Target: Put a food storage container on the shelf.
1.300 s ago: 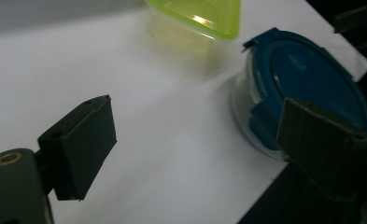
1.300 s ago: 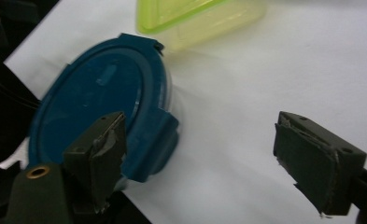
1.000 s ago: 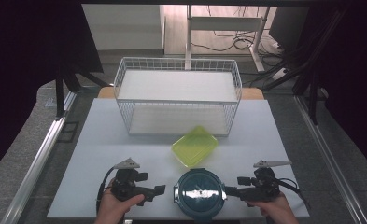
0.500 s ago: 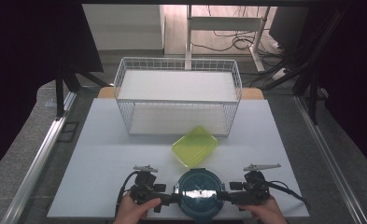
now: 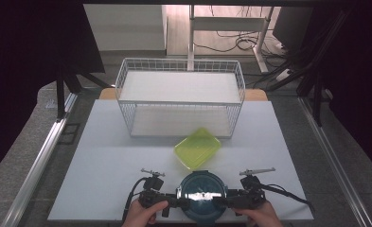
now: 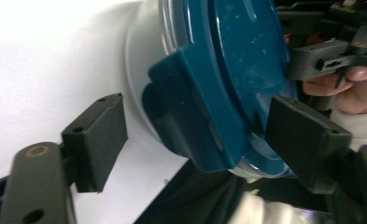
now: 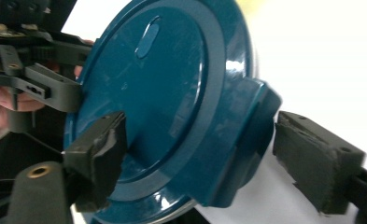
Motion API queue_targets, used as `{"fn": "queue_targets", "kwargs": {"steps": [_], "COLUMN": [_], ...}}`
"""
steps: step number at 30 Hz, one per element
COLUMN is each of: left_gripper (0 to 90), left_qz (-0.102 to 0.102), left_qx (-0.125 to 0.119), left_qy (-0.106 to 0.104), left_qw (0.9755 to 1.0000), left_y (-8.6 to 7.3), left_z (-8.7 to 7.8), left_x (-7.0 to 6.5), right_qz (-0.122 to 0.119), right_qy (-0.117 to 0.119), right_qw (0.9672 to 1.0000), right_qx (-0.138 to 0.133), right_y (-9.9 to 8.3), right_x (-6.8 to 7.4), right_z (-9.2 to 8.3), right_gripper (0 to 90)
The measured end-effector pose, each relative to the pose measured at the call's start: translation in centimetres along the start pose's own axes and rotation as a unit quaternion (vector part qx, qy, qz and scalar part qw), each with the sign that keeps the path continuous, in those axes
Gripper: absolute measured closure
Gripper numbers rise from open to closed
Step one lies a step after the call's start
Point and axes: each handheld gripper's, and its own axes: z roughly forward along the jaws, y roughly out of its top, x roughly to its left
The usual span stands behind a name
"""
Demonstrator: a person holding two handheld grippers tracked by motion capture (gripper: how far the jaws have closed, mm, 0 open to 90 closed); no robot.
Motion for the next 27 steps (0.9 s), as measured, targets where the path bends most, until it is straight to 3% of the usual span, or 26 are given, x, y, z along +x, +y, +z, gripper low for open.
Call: {"fn": "queue_targets", "kwargs": {"steps": [2,7,17,27], "left_gripper": [30.0,33.4,36.9,39.0], "left_qz": [-0.002,-0.021,-0.036,-0.032], "left_qx": [-0.003,-0.01,-0.022,-0.021], "left_qy": [-0.009,-0.015,-0.002,0.001], "left_qw": [1.0,0.9996,0.9991,0.9993], "left_y": [0.0,0.06,-0.23,-0.25], "left_z": [0.11,0.01,-0.23,-0.56], "left_x": [-0.15,0.05,-0.6,-0.88], "right_qz": [0.007,0.027,0.058,0.07], "right_qy": [-0.001,-0.003,-0.004,0.007], "right_qw": [1.0,0.9996,0.9982,0.9972], "right_qx": [0.0,0.004,-0.014,-0.026], "right_y": [-0.01,0.0,-0.23,-0.21], "right_x": [0.02,0.02,0.36,0.38], "right_z": [-0.02,-0.13,-0.56,-0.96], "right_gripper": [22.5,24.6,32.3,37.5]}}
